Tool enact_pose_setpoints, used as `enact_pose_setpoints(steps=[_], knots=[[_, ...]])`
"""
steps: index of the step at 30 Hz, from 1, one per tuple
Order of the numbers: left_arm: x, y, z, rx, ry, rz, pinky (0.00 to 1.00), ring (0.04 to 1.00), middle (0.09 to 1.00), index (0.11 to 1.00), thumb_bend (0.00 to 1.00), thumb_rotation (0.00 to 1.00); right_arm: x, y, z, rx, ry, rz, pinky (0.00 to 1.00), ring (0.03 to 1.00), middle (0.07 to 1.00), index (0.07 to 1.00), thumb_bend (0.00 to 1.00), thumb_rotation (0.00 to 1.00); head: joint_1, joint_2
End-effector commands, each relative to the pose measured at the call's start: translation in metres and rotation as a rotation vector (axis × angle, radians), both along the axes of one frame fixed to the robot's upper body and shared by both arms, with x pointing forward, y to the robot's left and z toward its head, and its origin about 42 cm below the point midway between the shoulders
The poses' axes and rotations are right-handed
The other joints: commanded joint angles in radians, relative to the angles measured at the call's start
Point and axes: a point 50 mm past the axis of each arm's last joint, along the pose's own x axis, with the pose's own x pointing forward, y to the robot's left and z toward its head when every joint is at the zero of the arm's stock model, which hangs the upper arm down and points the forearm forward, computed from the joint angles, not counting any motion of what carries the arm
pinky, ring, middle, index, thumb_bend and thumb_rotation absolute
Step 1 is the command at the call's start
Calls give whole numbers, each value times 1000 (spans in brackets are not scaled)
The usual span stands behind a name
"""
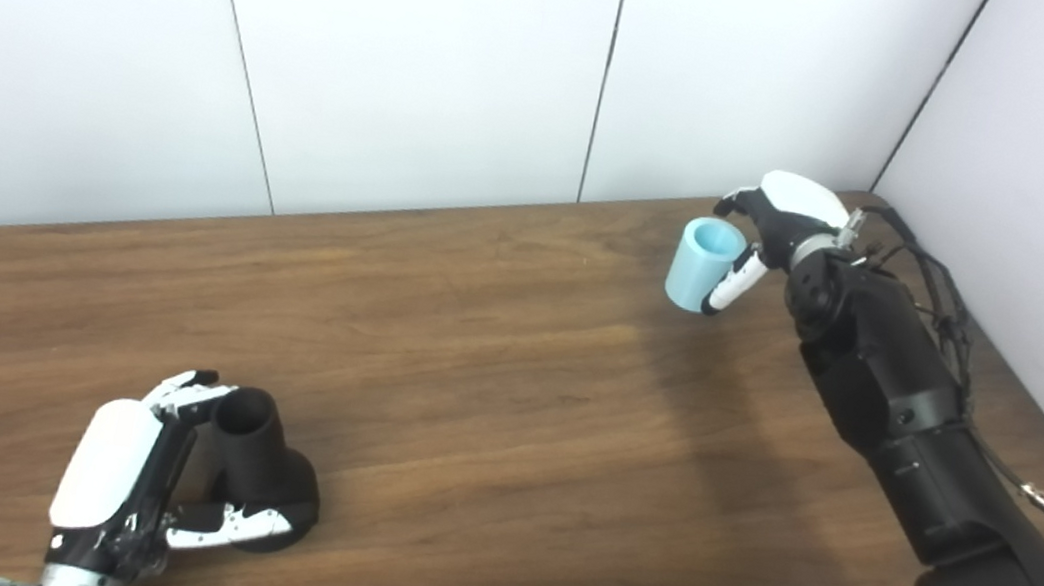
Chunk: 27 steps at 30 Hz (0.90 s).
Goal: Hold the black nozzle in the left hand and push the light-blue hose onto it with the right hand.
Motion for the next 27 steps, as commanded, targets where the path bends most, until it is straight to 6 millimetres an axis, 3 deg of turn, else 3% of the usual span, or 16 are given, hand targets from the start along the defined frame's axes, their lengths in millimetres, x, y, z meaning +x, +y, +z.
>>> enact_pose_setpoints(steps=[1,15,21,27], knots=[[-21,9,-33,46,126,7,831,620,461,506,522,0,7,-1,29,-47,-91,24,731,840,858,810,864,163,-1,1],[-14,11,-28,36,117,14,812,582,453,512,522,0,6,4,32,-36,-109,40,632,706,767,795,810,192,-7,7],[-14,11,-29,37,121,1,818,596,453,513,521,0,7,10,30,-13,-141,47,652,708,762,809,816,182,-7,7],[-14,10,-29,30,126,-4,829,603,455,513,521,0,7,15,33,-6,-144,56,599,708,783,822,799,152,-19,13]])
